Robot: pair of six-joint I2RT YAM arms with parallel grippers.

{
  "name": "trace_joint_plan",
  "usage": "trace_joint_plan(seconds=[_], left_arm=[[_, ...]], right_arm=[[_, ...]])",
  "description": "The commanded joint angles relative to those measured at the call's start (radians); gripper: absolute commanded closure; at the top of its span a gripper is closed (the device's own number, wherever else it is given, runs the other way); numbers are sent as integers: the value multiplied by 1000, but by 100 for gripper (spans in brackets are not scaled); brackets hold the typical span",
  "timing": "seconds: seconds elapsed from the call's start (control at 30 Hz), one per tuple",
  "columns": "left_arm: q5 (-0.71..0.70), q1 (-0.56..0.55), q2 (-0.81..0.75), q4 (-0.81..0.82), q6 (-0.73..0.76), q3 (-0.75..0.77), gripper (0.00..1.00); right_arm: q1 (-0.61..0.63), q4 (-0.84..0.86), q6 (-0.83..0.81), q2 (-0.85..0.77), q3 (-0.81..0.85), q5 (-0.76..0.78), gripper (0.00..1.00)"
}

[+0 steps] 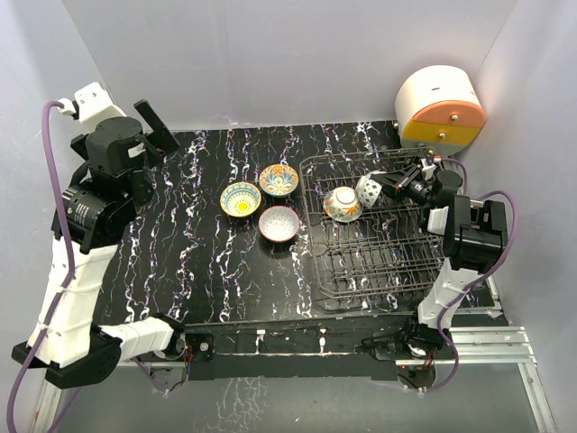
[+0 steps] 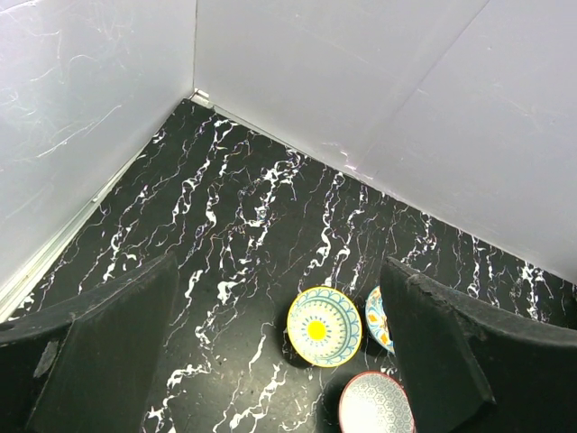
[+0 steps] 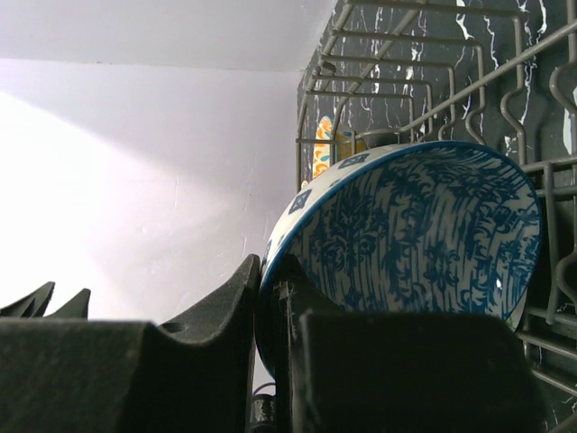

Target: Load the bowls into the dish rack

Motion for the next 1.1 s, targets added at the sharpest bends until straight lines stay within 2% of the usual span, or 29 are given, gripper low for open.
trace_joint_plan(seconds=[0.0,0.2,0.67,0.77,0.93,1.07], left_arm=[[0,-3,12,13,8,33,9],[6,-2,23,19,8,35,9],[18,-3,35,29,13,36,9],[20,-3,38,31,18,39,9],[30,-3,47,34,17,40,9],[36,-3,54,34,17,51,9]], right_arm=[[-5,264,111,28,-12,-9,92],[-16,316,150,72,-29,3,92],[-68,243,88,104,-73,3,89],[-68,361,156,113,-66,-14,90],[-68,642,373,146,-33,1,91],[-68,729,464,172,25,47,91]])
